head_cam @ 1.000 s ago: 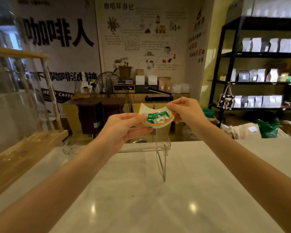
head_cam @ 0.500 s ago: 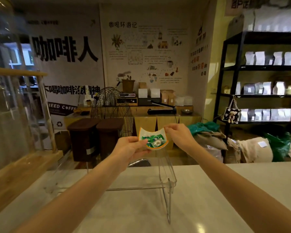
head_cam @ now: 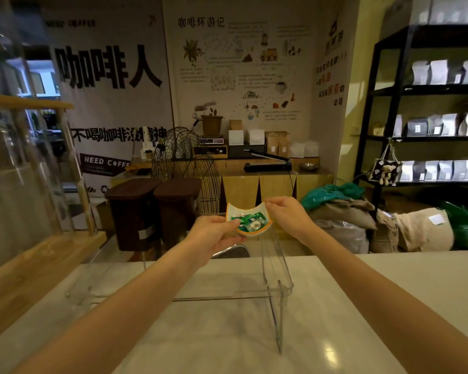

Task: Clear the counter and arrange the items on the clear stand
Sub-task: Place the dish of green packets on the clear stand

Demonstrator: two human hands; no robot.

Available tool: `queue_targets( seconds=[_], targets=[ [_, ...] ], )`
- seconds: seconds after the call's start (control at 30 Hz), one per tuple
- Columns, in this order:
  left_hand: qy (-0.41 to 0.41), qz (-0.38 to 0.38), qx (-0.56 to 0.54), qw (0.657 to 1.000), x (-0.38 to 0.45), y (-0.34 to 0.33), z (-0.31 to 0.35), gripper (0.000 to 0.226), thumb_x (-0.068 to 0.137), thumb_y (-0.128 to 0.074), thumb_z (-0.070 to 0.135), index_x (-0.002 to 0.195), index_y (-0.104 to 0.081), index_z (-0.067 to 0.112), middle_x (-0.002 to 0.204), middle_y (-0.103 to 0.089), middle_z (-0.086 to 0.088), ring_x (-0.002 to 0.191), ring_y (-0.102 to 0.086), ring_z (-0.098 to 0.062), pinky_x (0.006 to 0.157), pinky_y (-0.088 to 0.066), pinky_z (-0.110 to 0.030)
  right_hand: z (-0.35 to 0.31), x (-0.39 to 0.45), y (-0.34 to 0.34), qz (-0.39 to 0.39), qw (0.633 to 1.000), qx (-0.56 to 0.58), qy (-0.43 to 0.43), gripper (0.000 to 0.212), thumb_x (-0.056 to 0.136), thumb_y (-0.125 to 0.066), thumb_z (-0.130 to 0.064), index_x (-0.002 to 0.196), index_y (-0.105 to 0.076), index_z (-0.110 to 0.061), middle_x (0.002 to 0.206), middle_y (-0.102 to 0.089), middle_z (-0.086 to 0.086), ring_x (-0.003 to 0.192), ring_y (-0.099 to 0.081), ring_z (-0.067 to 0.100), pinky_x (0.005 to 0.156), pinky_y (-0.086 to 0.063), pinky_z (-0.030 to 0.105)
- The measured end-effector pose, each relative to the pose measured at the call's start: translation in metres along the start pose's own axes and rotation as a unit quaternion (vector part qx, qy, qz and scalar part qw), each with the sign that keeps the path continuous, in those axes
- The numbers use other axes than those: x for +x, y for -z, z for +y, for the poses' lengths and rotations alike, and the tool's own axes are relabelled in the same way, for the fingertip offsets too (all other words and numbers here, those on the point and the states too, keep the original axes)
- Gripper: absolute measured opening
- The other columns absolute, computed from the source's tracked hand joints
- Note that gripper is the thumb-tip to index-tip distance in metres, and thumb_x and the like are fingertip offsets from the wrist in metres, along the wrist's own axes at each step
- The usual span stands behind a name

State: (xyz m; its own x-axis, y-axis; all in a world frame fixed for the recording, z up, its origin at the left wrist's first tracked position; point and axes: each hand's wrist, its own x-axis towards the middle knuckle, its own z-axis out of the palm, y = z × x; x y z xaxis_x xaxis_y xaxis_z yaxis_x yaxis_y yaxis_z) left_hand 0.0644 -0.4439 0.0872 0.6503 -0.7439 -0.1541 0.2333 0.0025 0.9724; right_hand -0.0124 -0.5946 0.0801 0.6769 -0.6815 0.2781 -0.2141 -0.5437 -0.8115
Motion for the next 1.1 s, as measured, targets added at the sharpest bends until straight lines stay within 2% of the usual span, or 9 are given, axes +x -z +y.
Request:
queue_targets(
  seconds=[0.13, 0.23, 0.4, 0.6, 0.67, 0.8, 0.9, 1.0, 1.1],
  targets=[
    [-0.001, 0.004, 0.004, 1.000, 0.000, 0.000, 0.000, 0.033, 0.083, -0.057, 0.004, 0.114, -0.052, -0.008, 0.092, -0.064, -0.013, 0.091, -0.064, -0.024, 0.056, -0.057, -0.023, -0.001, 0.001, -0.002, -0.003, 1.000, 0.014, -0.004, 0.037, 0.094, -0.042, -0.016, 0.129, -0.047, -0.005, 0.132, -0.054, 0.013, 0.094, -0.051, 0.008, 0.056, -0.040, 0.010],
    [0.002, 0.006, 0.024, 1.000, -0.001, 0.001, -0.001, 0.034, 0.083, -0.057, 0.005, 0.115, -0.052, -0.007, 0.098, -0.063, -0.014, 0.092, -0.063, -0.024, 0.056, -0.057, -0.023, -0.001, -0.001, -0.005, -0.005, 1.000, 0.020, -0.012, 0.037, 0.094, -0.043, -0.016, 0.129, -0.047, -0.004, 0.131, -0.056, 0.013, 0.095, -0.052, 0.010, 0.057, -0.040, 0.011],
    [0.006, 0.008, 0.041, 0.999, -0.003, 0.001, -0.002, 0.037, 0.084, -0.057, 0.006, 0.117, -0.050, -0.009, 0.116, -0.061, -0.022, 0.095, -0.064, -0.026, 0.054, -0.057, -0.022, -0.005, -0.007, -0.007, -0.006, 1.000, 0.015, -0.021, 0.039, 0.094, -0.043, -0.014, 0.131, -0.044, -0.003, 0.133, -0.054, 0.014, 0.105, -0.052, 0.014, 0.080, -0.042, 0.023],
    [-0.031, 0.010, 0.168, 0.985, -0.004, 0.002, 0.004, 0.035, 0.087, -0.054, 0.020, 0.112, -0.056, -0.005, 0.097, -0.068, -0.017, 0.075, -0.066, -0.018, 0.057, -0.057, -0.023, -0.008, -0.020, -0.006, -0.006, 1.000, 0.020, -0.010, 0.041, 0.093, -0.044, -0.011, 0.133, -0.041, -0.005, 0.133, -0.053, 0.013, 0.099, -0.048, 0.010, 0.081, -0.043, 0.023],
    [-0.085, 0.034, 0.296, 0.951, -0.007, 0.001, 0.008, 0.039, 0.088, -0.052, 0.026, 0.116, -0.054, -0.002, 0.100, -0.068, -0.016, 0.076, -0.066, -0.021, 0.066, -0.058, -0.030, -0.008, -0.029, -0.005, -0.006, 1.000, 0.019, -0.005, 0.041, 0.093, -0.044, -0.013, 0.134, -0.040, -0.007, 0.133, -0.053, 0.012, 0.099, -0.049, 0.010, 0.074, -0.045, 0.017],
    [-0.206, 0.083, 0.514, 0.829, -0.018, -0.003, 0.010, 0.048, 0.090, -0.044, 0.034, 0.127, -0.042, 0.004, 0.118, -0.058, -0.015, 0.097, -0.058, -0.024, 0.081, -0.050, -0.037, -0.015, -0.062, 0.004, -0.020, 1.000, 0.001, 0.016, 0.040, 0.095, -0.042, -0.021, 0.133, -0.041, -0.012, 0.125, -0.056, 0.004, 0.093, -0.048, 0.004, 0.054, -0.042, 0.007],
    [-0.216, 0.085, 0.578, 0.782, -0.020, -0.002, 0.003, 0.055, 0.091, -0.040, 0.040, 0.137, -0.031, 0.010, 0.137, -0.045, -0.014, 0.122, -0.045, -0.027, 0.097, -0.041, -0.040, -0.018, -0.100, 0.012, -0.025, 0.995, -0.067, 0.067, 0.040, 0.095, -0.041, -0.024, 0.133, -0.041, -0.013, 0.117, -0.055, -0.002, 0.098, -0.048, 0.006, 0.073, -0.042, 0.010],
    [-0.232, 0.059, 0.611, 0.754, -0.031, -0.006, -0.005, 0.057, 0.091, -0.037, 0.041, 0.139, -0.027, 0.013, 0.147, -0.034, -0.011, 0.134, -0.030, -0.027, 0.108, -0.031, -0.042, -0.012, -0.135, 0.020, -0.012, 0.983, -0.152, 0.098, 0.045, 0.095, -0.040, -0.030, 0.138, -0.034, -0.018, 0.137, -0.047, 0.002, 0.124, -0.041, 0.015, 0.103, -0.036, 0.030],
    [-0.249, 0.036, 0.623, 0.741, -0.048, -0.010, -0.015, 0.056, 0.092, -0.034, 0.042, 0.141, -0.024, 0.017, 0.152, -0.024, -0.010, 0.138, -0.021, -0.028, 0.110, -0.027, -0.043, -0.005, -0.170, 0.027, -0.022, 0.972, -0.209, 0.107, 0.048, 0.095, -0.038, -0.036, 0.140, -0.029, -0.021, 0.146, -0.038, -0.002, 0.133, -0.031, 0.014, 0.109, -0.027, 0.029]
  ],
)
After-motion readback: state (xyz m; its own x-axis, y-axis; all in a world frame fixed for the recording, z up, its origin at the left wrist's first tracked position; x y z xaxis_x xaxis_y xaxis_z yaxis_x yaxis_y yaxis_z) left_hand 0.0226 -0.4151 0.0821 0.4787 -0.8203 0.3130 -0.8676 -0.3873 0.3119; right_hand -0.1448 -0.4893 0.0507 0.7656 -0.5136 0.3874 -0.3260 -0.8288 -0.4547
